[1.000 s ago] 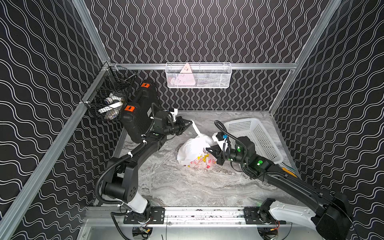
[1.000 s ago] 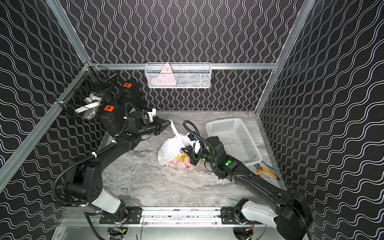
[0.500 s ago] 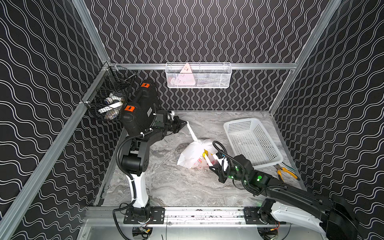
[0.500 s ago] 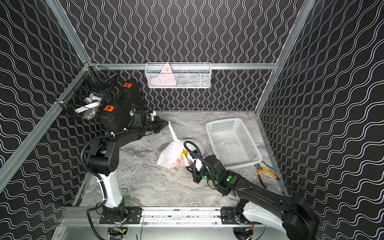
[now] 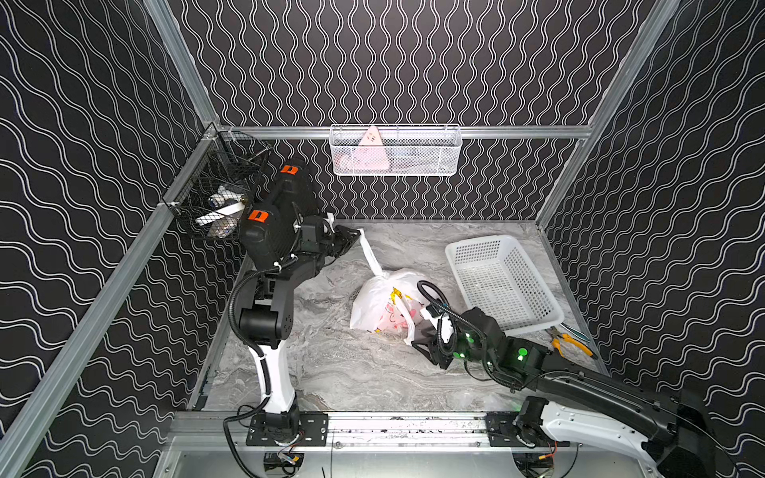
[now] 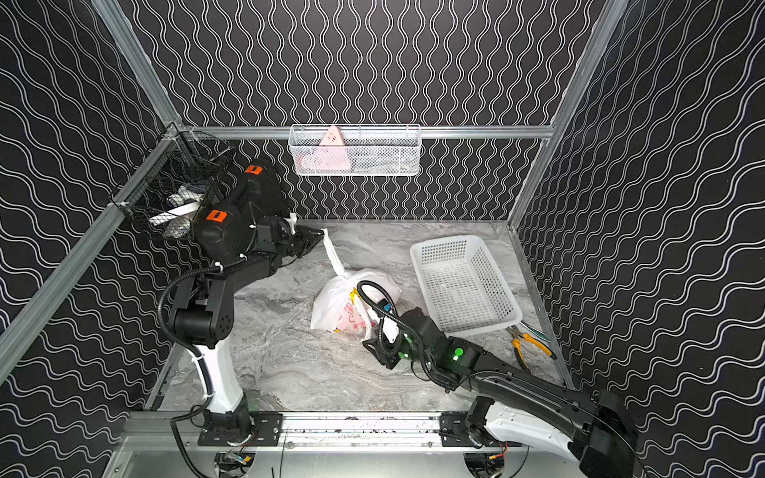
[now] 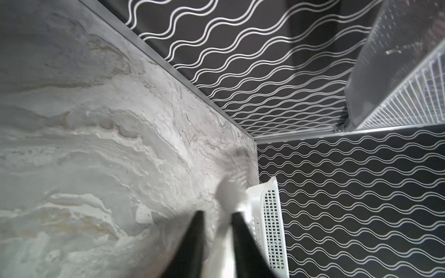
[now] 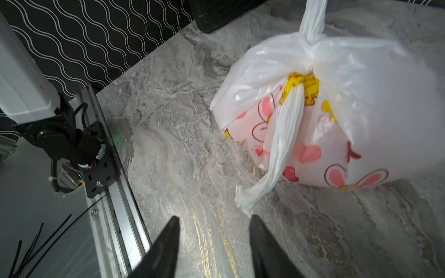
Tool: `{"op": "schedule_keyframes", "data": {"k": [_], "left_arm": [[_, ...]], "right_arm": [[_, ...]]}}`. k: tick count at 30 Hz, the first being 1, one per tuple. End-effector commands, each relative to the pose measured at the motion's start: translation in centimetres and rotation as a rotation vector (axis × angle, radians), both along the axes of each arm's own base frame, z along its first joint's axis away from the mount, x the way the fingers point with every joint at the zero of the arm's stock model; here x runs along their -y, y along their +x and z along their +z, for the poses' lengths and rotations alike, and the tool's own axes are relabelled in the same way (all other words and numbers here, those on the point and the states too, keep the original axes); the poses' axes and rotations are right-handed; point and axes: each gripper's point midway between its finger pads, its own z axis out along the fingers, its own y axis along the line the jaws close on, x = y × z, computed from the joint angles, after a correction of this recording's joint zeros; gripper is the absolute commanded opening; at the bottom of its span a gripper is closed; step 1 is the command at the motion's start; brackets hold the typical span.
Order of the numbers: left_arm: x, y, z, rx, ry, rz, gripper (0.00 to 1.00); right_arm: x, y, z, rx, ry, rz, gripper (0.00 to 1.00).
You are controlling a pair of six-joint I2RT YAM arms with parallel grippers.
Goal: Place the oranges into plastic bags & tie knots
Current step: Tie the plastic bag at the center of the board, then reset both arms
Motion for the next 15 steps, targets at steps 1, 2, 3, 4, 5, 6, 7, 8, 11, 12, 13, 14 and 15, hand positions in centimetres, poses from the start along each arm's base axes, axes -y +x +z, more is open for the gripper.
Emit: {"op": "schedule_keyframes", "data": {"k": [1,2,3,4,5,6,7,8,11,12,13,14,15], "left_arm": [[-1.0,-0.8,1.1,0.042,0.109,0.018,0.99],[-1.1,-1.3,1.4,0.044,0.132,0.012,0.99],[-1.2,-1.8,1.7,0.040,0.162,0.009,0.99],[-1.4,-2.3,1.9,0.036,0.192,0.003,0.99],[-1.7,-2.8,2.0,0.021,0.232,0.000,0.99],[-2.0,-3.4,1.8,-0.005,0.276,-0.003,0.99],[-2.5,-4.1,1.5,-0.044,0.329,-0.005,0.99],[-3.1,-5.0,1.2,-0.079,0.379,0.000,0.99],[-3.4,-7.2,2.1,-0.055,0.425,-0.013,0.99],[-3.2,-8.0,2.5,-0.031,0.426,-0.025,0.99],[-3.0,-8.8,2.8,-0.014,0.433,-0.037,0.99],[-2.8,-9.5,2.9,-0.003,0.445,-0.047,0.99],[-2.6,-10.3,2.8,0.008,0.464,-0.062,0.99]], "right_arm": [[0.4,0.8,1.4,0.021,-0.034,-0.018,0.83],[0.5,1.2,2.1,0.026,-0.031,-0.034,0.90],[0.9,2.1,3.0,0.035,-0.018,-0.066,0.94],[1.4,3.1,3.9,0.049,-0.010,-0.103,0.97],[2.3,4.6,4.7,0.061,-0.016,-0.161,0.97],[3.2,6.0,5.2,0.065,-0.024,-0.214,0.98],[4.7,7.8,5.8,0.058,-0.034,-0.287,0.98],[6.4,9.7,6.0,0.046,-0.044,-0.368,0.98],[12.0,14.2,5.9,0.067,-0.082,-0.615,0.97],[14.3,15.7,5.6,0.086,-0.092,-0.706,0.97],[16.9,16.9,5.0,0.084,-0.096,-0.796,0.97],[19.1,17.9,4.4,0.069,-0.091,-0.874,0.97],[21.5,18.9,3.5,0.041,-0.069,-0.947,0.96]]}}
